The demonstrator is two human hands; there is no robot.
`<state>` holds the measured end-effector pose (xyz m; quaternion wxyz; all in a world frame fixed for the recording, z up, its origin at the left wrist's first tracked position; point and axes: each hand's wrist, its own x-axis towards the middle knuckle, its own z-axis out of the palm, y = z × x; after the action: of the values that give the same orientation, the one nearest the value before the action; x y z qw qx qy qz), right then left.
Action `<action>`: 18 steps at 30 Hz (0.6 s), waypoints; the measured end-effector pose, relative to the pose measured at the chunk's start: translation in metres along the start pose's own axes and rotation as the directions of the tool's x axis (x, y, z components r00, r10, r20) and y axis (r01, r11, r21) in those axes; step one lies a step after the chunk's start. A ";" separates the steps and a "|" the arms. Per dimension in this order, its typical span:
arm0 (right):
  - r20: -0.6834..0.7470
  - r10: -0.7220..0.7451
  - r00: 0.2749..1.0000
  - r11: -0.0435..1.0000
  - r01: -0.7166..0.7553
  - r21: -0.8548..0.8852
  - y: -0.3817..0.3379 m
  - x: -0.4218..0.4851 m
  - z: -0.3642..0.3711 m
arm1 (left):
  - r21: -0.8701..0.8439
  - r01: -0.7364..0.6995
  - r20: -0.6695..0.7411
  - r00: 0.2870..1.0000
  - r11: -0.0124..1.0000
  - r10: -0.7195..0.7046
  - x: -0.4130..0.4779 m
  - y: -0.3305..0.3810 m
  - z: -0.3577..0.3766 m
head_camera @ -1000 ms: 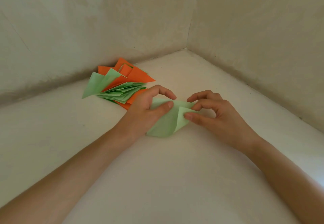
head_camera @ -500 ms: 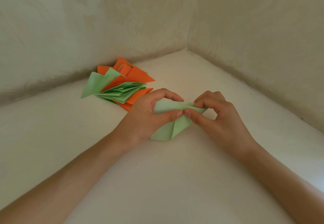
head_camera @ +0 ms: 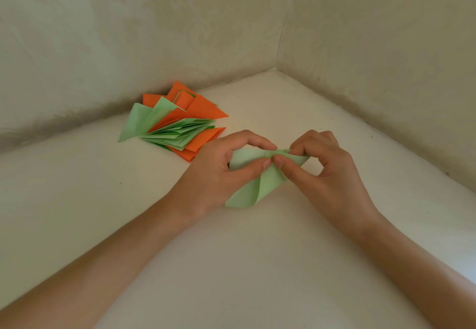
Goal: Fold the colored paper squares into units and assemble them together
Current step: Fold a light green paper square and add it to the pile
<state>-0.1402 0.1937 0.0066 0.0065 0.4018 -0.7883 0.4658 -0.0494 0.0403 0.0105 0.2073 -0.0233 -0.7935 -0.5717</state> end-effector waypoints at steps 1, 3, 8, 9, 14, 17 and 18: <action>0.006 0.010 1.000 1.000 -0.010 0.011 0.000 0.000 0.000 | 0.010 -0.004 0.005 1.000 1.000 0.004 0.000 0.000 0.000; 0.015 0.022 1.000 0.999 -0.022 0.031 -0.002 0.001 -0.001 | 0.019 -0.008 0.015 1.000 1.000 0.008 -0.001 0.000 0.000; 0.021 0.036 0.999 0.997 -0.037 0.073 -0.008 -0.001 -0.003 | 0.028 -0.015 0.029 0.999 1.000 0.014 -0.001 0.001 -0.001; 0.019 0.041 0.999 0.996 -0.043 0.072 -0.008 -0.001 -0.003 | 0.030 -0.016 0.033 0.999 0.999 0.015 -0.001 0.001 0.000; 0.046 0.124 0.991 0.958 -0.132 0.253 -0.009 0.003 -0.006 | -0.018 0.017 -0.007 1.000 1.000 -0.017 0.000 0.000 -0.001; 0.193 0.272 0.943 0.778 -0.334 0.532 -0.008 0.009 -0.017 | -0.074 0.046 -0.056 0.997 0.996 -0.050 0.002 -0.001 -0.003; 0.230 0.272 0.935 0.752 -0.355 0.555 -0.008 0.010 -0.020 | -0.091 0.048 -0.064 0.996 0.995 -0.054 0.002 -0.001 -0.003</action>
<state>-0.1492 0.2000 0.0274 -0.2497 0.2763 -0.6597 0.6528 -0.0505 0.0367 0.0108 0.2175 0.0068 -0.7602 -0.6122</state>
